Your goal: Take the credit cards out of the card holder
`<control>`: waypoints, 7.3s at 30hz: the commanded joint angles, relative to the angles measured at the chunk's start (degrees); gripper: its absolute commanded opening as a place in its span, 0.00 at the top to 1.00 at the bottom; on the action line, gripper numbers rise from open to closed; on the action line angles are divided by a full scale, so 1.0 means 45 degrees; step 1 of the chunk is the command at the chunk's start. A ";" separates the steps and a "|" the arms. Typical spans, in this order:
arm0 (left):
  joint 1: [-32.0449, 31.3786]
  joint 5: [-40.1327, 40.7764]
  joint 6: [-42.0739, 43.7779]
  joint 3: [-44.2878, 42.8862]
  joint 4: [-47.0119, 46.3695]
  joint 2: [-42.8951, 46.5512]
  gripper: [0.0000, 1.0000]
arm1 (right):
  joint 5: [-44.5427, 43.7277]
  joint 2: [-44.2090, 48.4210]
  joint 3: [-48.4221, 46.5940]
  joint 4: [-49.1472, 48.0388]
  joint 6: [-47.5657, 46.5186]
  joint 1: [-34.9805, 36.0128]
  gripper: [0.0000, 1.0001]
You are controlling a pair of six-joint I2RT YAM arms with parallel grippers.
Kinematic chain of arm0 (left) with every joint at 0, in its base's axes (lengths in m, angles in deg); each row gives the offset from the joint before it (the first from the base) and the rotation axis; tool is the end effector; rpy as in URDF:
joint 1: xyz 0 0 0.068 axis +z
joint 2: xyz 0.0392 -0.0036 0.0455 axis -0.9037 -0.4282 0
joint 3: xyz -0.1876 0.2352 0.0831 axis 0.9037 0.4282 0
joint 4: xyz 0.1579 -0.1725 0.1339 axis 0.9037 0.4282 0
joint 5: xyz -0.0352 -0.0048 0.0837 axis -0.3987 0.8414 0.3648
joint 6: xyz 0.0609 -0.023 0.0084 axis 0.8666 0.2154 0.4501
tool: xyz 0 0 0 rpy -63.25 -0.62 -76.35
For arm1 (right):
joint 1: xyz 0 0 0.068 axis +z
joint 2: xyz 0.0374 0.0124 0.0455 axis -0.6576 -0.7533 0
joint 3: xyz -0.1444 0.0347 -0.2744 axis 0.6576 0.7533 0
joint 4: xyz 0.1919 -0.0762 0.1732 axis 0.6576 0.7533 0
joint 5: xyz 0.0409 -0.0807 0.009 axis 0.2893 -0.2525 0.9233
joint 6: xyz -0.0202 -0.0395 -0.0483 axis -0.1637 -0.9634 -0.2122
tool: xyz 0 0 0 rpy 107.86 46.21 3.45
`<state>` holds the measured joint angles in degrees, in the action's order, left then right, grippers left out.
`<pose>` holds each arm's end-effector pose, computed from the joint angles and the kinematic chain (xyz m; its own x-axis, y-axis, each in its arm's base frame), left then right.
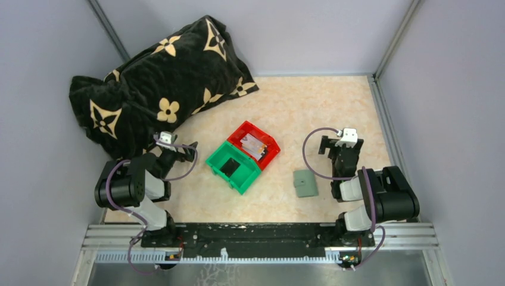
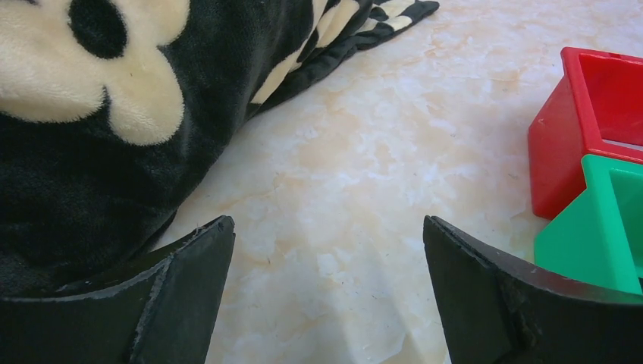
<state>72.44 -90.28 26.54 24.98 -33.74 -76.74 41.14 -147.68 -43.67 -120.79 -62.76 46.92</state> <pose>0.2397 0.0075 0.1728 0.0218 0.0297 -0.9993 0.3643 0.9306 0.0356 0.2288 0.0095 0.1725 -0.1042 -0.0320 -0.9940 0.1617 0.9856 -0.0487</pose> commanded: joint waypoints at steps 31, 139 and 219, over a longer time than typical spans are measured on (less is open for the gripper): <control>-0.3016 0.5271 -0.0187 -0.1273 0.8076 0.6842 0.01 | 0.2028 0.5992 -0.6307 1.3044 0.3019 0.2219 0.25; -1.5296 0.7904 -0.5158 -0.7724 1.6020 0.2447 0.21 | -0.1103 0.9114 -0.3732 2.2419 1.0469 0.8248 0.50; -1.5345 0.7261 -0.0900 -0.2816 1.3262 0.5638 0.24 | -0.2698 0.2919 -0.6623 2.0403 0.9157 0.8988 1.00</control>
<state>3.61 -58.74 23.33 13.29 24.53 -50.71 29.36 -135.92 -69.12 -31.19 -20.42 85.96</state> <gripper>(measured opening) 0.760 0.014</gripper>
